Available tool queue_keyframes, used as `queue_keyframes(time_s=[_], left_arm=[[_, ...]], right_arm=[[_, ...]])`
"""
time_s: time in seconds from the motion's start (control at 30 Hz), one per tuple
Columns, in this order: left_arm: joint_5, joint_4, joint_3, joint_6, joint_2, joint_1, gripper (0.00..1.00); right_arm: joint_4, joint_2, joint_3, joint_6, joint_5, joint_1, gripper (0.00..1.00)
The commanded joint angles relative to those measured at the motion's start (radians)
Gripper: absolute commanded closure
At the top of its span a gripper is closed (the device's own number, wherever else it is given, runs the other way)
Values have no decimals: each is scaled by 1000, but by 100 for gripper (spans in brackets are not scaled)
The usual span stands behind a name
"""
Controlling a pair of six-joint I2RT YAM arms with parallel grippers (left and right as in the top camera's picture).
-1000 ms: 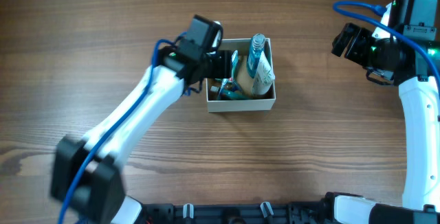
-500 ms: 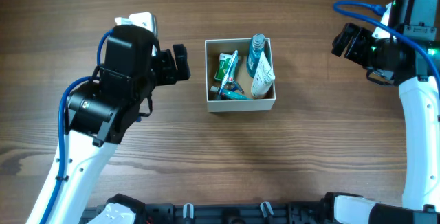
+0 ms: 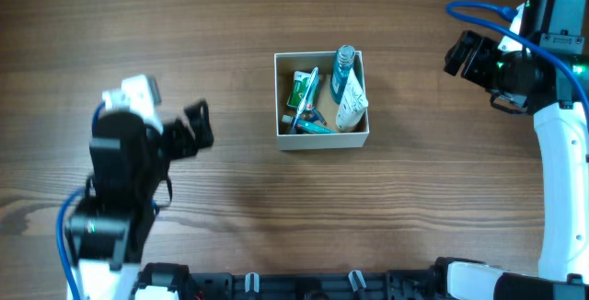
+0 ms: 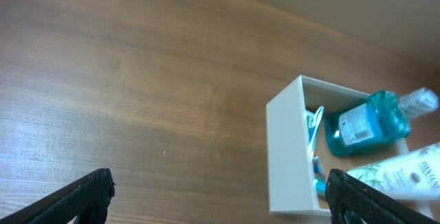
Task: Pack container
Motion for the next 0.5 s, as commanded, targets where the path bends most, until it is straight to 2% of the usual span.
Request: queue_keyframes(time_s=[0.0, 0.17, 0.3, 0.47], left_arm=[[59, 16, -201, 29, -209, 28, 0], [60, 16, -477, 28, -515, 28, 0], [60, 37, -609, 28, -623, 28, 0], [60, 49, -640, 28, -655, 28, 0]], right_arm=[[3, 2, 3, 13, -12, -4, 0], [4, 2, 3, 13, -12, -4, 0], [3, 2, 3, 13, -12, -4, 0], [3, 2, 3, 13, -12, -4, 0]])
